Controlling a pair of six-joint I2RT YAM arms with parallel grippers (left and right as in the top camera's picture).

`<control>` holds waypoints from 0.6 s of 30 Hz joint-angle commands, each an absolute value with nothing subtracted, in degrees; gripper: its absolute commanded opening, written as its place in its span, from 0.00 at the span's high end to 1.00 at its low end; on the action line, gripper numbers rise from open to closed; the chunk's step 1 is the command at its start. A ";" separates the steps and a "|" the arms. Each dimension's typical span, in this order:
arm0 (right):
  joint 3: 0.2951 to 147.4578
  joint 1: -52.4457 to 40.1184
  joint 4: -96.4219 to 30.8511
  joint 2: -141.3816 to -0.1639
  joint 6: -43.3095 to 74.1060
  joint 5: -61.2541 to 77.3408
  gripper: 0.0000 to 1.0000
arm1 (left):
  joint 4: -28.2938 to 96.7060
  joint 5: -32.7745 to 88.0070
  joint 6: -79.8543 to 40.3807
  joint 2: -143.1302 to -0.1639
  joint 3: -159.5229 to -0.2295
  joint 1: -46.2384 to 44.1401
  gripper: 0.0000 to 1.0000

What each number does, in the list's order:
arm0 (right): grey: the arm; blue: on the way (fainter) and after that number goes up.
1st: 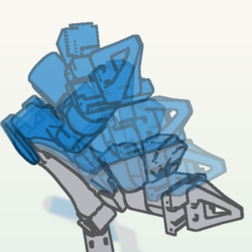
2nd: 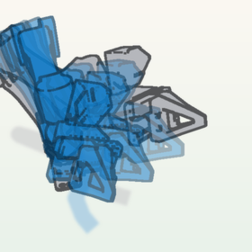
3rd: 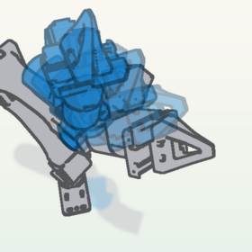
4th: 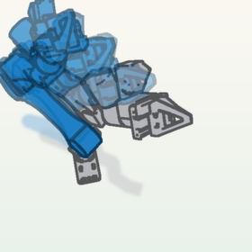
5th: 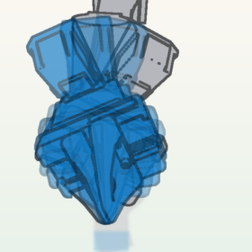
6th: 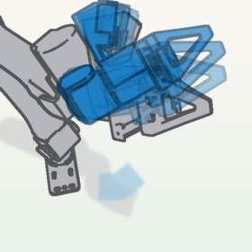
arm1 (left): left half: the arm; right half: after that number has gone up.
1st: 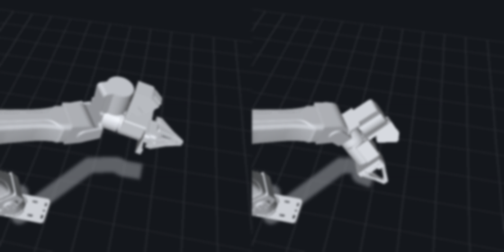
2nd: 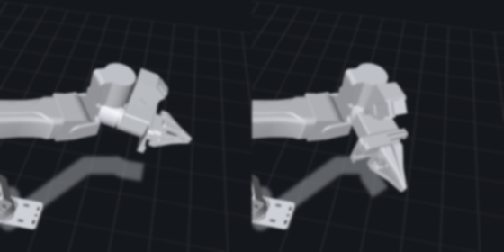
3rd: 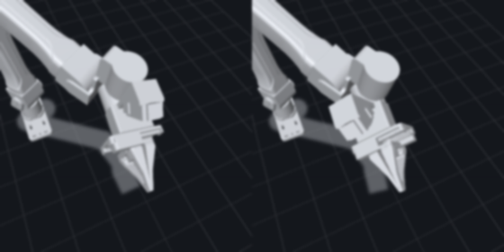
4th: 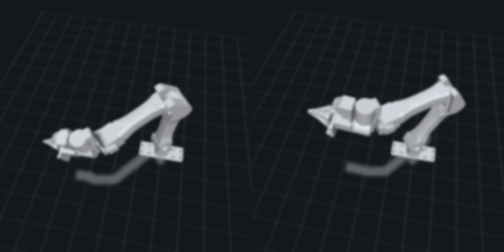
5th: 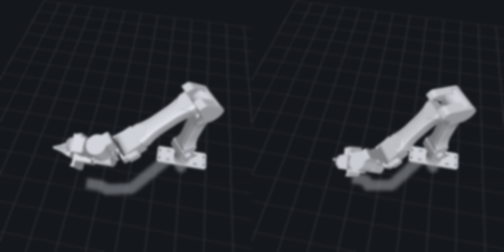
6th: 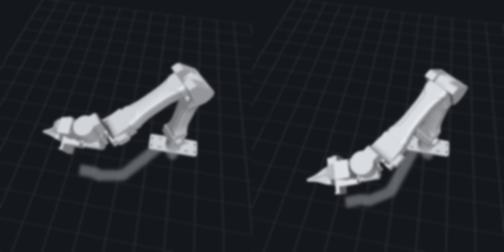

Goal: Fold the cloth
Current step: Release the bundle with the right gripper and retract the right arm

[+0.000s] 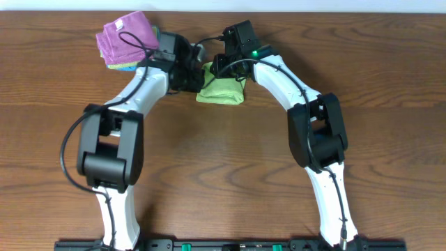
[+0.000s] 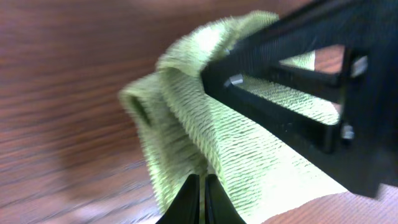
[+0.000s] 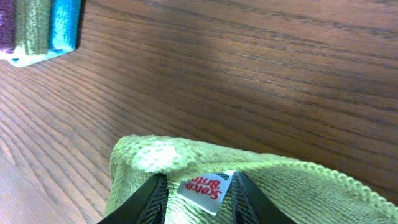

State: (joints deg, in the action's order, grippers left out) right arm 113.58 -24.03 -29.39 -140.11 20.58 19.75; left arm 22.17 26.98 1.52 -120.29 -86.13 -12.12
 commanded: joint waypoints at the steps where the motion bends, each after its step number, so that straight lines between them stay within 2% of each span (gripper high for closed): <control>1: 114.54 -24.73 -29.58 -140.73 20.78 19.99 0.65 | 22.94 26.39 1.96 -116.57 -87.92 -11.14 0.94; 6: 114.56 -24.71 -29.63 -140.73 20.80 21.56 0.61 | 24.23 26.37 3.09 -113.97 -87.92 -10.83 0.94; 10: 114.56 -24.71 -30.20 -140.49 20.75 21.69 0.51 | 25.45 25.32 4.10 -112.68 -87.92 -10.74 0.94; 14: 114.76 -24.08 -30.87 -139.70 20.73 21.67 0.48 | 28.80 19.92 4.75 -112.46 -87.92 -9.91 0.94; 18: 114.76 -22.55 -31.53 -138.19 20.51 21.65 0.39 | 30.09 22.31 4.71 -112.27 -87.92 -7.01 0.94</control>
State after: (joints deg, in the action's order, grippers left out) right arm 113.73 -24.05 -30.81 -140.09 20.82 21.69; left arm 29.87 22.52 3.57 -114.41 -86.17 -9.69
